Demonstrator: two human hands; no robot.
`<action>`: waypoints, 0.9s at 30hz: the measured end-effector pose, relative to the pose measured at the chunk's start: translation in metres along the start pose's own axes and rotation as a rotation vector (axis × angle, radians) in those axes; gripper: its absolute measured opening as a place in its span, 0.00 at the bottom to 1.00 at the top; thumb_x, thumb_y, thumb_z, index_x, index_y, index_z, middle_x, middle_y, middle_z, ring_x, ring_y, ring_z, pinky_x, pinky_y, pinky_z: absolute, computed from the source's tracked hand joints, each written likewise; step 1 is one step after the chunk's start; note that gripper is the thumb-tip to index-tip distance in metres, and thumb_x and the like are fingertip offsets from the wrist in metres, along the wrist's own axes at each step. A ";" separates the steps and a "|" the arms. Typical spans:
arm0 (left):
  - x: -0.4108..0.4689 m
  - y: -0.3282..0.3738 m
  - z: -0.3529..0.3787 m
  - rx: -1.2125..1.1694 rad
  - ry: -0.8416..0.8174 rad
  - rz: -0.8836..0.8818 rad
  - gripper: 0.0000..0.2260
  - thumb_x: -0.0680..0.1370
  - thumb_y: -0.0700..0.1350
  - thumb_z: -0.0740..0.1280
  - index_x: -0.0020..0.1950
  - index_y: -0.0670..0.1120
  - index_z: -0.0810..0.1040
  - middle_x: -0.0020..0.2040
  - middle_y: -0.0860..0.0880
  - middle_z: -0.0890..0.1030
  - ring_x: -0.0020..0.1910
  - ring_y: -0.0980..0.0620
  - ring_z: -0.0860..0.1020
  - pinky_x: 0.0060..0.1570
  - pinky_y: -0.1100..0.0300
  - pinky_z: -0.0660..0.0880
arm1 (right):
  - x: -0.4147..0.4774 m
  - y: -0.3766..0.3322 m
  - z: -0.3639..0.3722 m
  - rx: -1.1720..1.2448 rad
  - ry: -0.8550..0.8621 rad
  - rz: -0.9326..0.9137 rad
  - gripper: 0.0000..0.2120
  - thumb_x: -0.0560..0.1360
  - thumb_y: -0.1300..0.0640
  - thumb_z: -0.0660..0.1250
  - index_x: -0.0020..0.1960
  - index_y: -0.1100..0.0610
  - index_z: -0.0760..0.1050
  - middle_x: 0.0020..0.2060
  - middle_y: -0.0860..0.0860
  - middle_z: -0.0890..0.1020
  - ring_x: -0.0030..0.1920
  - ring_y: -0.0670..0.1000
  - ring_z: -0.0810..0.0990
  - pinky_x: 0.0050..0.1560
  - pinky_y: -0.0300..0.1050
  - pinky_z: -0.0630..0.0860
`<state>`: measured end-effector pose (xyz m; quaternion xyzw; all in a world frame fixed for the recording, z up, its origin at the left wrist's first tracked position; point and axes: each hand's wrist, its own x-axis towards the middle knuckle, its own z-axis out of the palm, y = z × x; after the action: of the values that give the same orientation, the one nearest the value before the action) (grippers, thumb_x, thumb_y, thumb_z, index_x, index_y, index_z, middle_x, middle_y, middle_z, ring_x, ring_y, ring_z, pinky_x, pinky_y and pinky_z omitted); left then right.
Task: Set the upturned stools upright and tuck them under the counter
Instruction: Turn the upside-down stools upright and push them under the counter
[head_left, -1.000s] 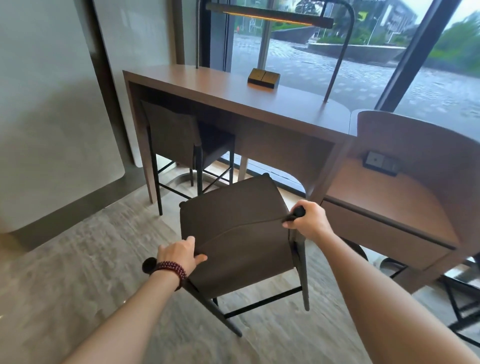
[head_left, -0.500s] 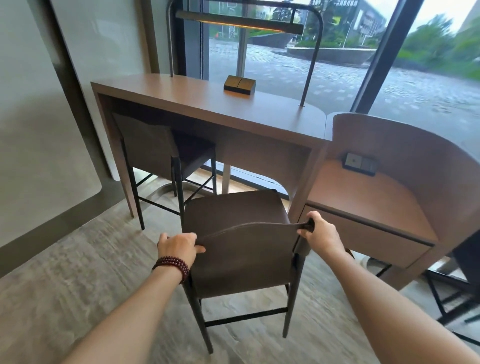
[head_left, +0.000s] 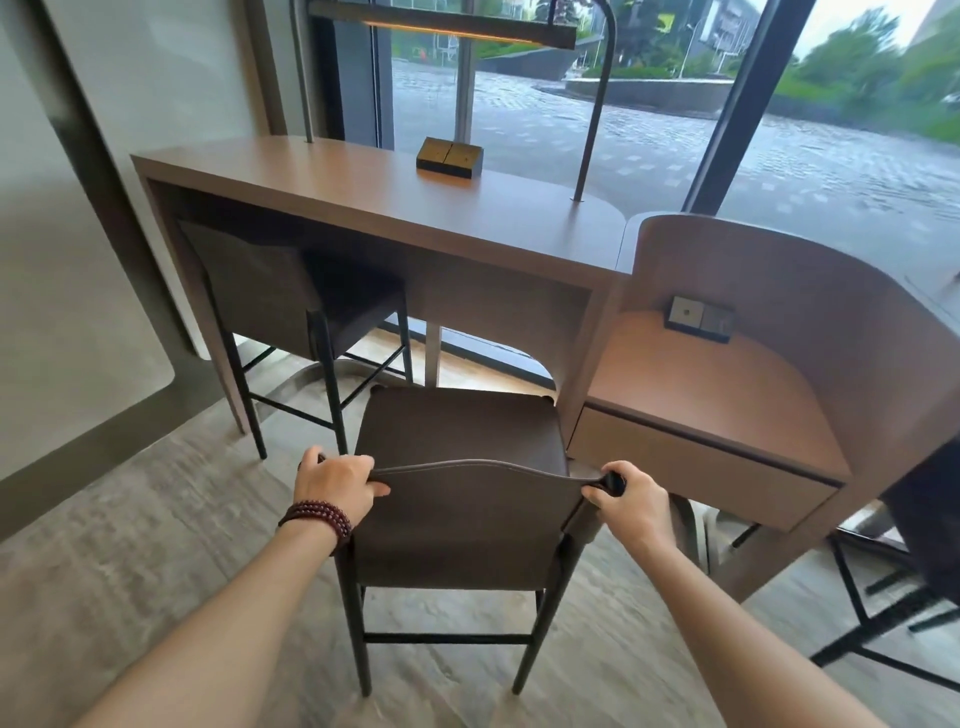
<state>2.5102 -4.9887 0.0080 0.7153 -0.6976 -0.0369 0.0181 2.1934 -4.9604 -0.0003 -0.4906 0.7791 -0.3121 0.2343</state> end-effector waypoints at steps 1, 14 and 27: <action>0.000 0.000 0.003 -0.028 -0.016 -0.003 0.13 0.78 0.58 0.61 0.51 0.51 0.78 0.49 0.51 0.83 0.57 0.49 0.76 0.68 0.55 0.58 | 0.000 0.002 0.000 0.018 -0.015 0.014 0.14 0.71 0.55 0.74 0.55 0.54 0.77 0.45 0.49 0.80 0.48 0.53 0.79 0.52 0.49 0.78; 0.001 0.024 0.022 -1.805 0.084 -1.282 0.43 0.61 0.56 0.76 0.70 0.45 0.62 0.69 0.38 0.67 0.65 0.35 0.69 0.59 0.36 0.71 | 0.010 -0.012 0.044 1.249 -0.120 0.787 0.31 0.66 0.49 0.77 0.63 0.59 0.70 0.54 0.58 0.79 0.53 0.60 0.79 0.45 0.61 0.79; 0.045 0.029 0.036 -1.799 -0.283 -1.015 0.07 0.71 0.33 0.68 0.47 0.35 0.73 0.51 0.38 0.76 0.52 0.33 0.74 0.52 0.42 0.78 | 0.039 -0.026 0.055 1.262 0.084 0.842 0.34 0.61 0.74 0.62 0.66 0.58 0.63 0.61 0.64 0.68 0.56 0.76 0.71 0.27 0.71 0.75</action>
<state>2.4800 -5.0333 -0.0265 0.6360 -0.0255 -0.6301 0.4448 2.2301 -5.0184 -0.0221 0.0874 0.5825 -0.6012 0.5399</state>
